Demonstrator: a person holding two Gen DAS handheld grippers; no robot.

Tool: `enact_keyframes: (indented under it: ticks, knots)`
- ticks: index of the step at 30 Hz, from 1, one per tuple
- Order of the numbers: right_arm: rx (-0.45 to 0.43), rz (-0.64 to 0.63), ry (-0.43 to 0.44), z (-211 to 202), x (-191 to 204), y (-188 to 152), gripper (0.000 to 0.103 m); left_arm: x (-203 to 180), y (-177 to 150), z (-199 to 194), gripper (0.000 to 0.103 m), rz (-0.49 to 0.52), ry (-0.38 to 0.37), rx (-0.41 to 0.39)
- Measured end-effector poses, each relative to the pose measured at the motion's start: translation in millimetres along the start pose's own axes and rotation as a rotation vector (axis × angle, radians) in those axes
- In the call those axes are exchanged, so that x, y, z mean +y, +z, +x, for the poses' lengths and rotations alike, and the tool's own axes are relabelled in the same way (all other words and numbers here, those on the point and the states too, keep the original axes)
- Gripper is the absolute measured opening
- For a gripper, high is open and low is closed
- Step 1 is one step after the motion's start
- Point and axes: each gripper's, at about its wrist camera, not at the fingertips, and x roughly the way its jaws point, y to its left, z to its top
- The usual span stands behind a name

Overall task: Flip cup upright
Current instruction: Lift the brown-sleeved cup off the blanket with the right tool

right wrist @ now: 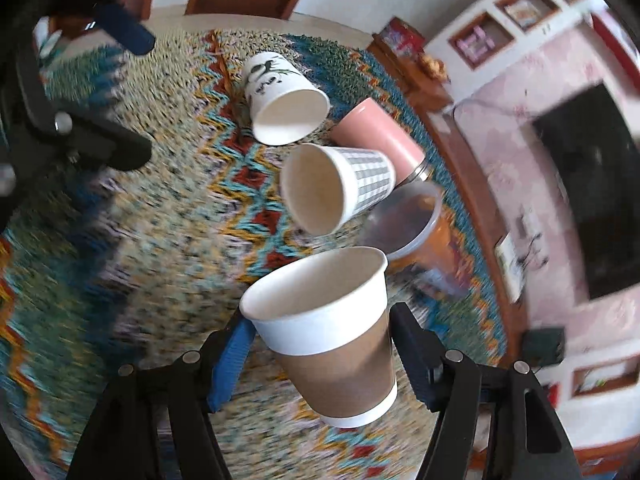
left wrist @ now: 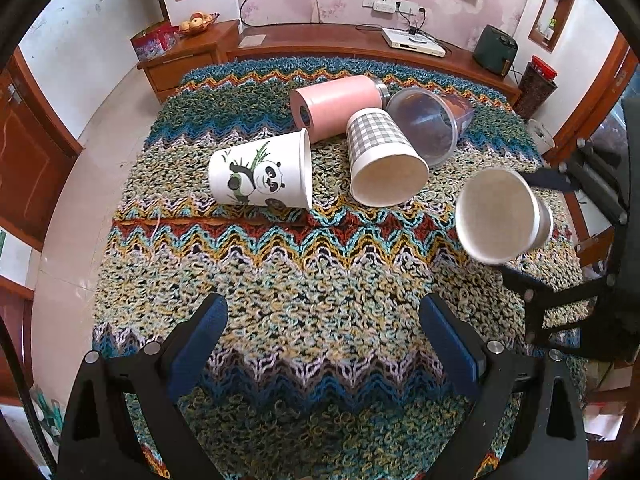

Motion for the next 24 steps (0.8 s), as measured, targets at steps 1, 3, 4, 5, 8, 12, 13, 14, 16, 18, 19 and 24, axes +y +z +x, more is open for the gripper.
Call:
enact_keyframes:
  ticks: [1, 3, 4, 5, 8, 12, 13, 14, 16, 18, 19, 24]
  knots:
    - [0.014, 0.037, 0.03, -2.7, 0.5, 1.3, 0.069, 1.1, -3.3, -4.5, 0.097, 0.001, -0.001, -0.004]
    - [0.038, 0.114, 0.083, -8.3, 4.5, 1.3, 0.069, 3.1, -7.4, -9.9, 0.097, 0.0, -0.001, -0.009]
    - [0.062, 0.173, 0.127, -10.3, 5.2, 1.1, 0.069, 5.0, -10.5, -13.5, 0.097, -0.001, 0.0, -0.012]
    - [0.078, 0.217, 0.165, -12.1, 6.1, 1.6, 0.069, 7.0, -13.6, -16.9, 0.097, -0.003, 0.0, -0.014]
    - [0.128, 0.381, 0.286, -16.3, 7.7, -3.8, 0.07, 12.2, -20.6, -24.4, 0.097, -0.009, 0.0, -0.019]
    - [0.221, 0.623, 0.443, -11.1, 13.9, -14.2, 0.07, 19.4, -30.0, -35.5, 0.097, -0.019, -0.006, -0.024]
    - [0.244, 0.665, 0.46, -8.3, 15.7, -15.5, 0.07, 21.1, -32.4, -38.5, 0.097, -0.02, -0.006, -0.026]
    - [0.262, 0.706, 0.474, -7.1, 18.7, -17.5, 0.07, 22.6, -34.6, -41.8, 0.097, -0.02, -0.004, -0.029]
    - [0.284, 0.792, 0.524, -6.6, 23.7, -20.2, 0.07, 25.4, -38.2, -47.2, 0.097, -0.019, -0.003, -0.036]
    - [0.304, 0.899, 0.579, -4.6, 26.7, -25.6, 0.07, 28.2, -41.3, -51.6, 0.097, -0.019, 0.0, -0.041]
    - [0.314, 0.955, 0.608, -3.7, 29.2, -28.2, 0.07, 29.2, -42.8, -53.4, 0.097, -0.02, 0.0, -0.042]
    - [0.358, 1.134, 0.69, -3.2, 47.0, -33.9, 0.07, 33.5, -50.1, -58.7, 0.097, -0.02, 0.001, -0.042]
